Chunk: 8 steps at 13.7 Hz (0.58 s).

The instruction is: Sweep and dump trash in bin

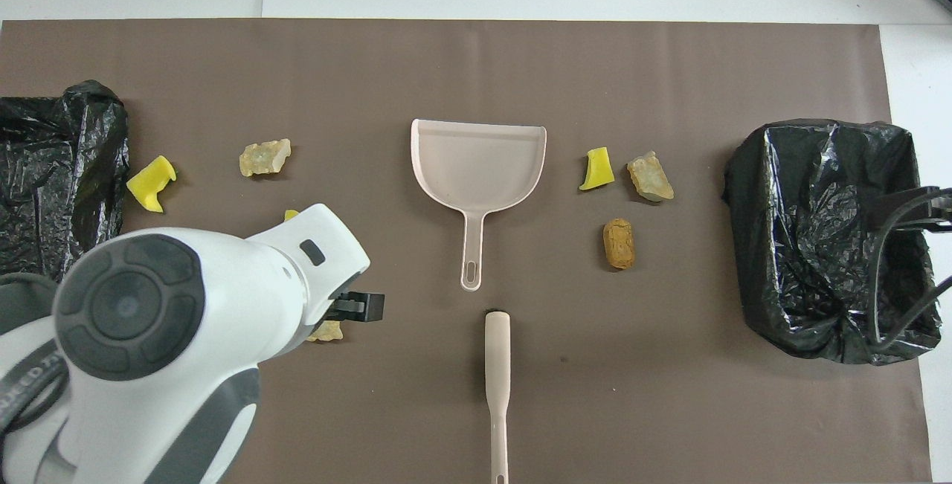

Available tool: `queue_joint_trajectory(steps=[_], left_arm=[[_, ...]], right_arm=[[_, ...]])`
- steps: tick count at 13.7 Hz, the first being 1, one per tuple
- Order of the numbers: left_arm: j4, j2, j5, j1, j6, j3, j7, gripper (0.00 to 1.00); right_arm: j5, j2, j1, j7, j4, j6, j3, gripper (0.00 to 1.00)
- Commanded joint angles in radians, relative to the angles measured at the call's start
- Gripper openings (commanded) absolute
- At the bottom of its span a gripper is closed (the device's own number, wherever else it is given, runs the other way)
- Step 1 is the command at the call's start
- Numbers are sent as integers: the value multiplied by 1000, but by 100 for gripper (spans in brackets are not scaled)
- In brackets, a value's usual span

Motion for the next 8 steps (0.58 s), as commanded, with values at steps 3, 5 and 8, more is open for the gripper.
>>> queue_joint_trajectory(steps=[3,5,8], left_arm=[[-139,-25,-1,-196,123,20,-130,100],[-183,5,-1,-285,211,20,-242,100],[-222,74,-1,-410,284,21,-323,100]], right_arm=[[13,-11,-3,-10,-7,2,1,100],[13,-11,-3,-10,-7,2,-1,100],[13,-11,-3,-10,-7,2,-1,100]])
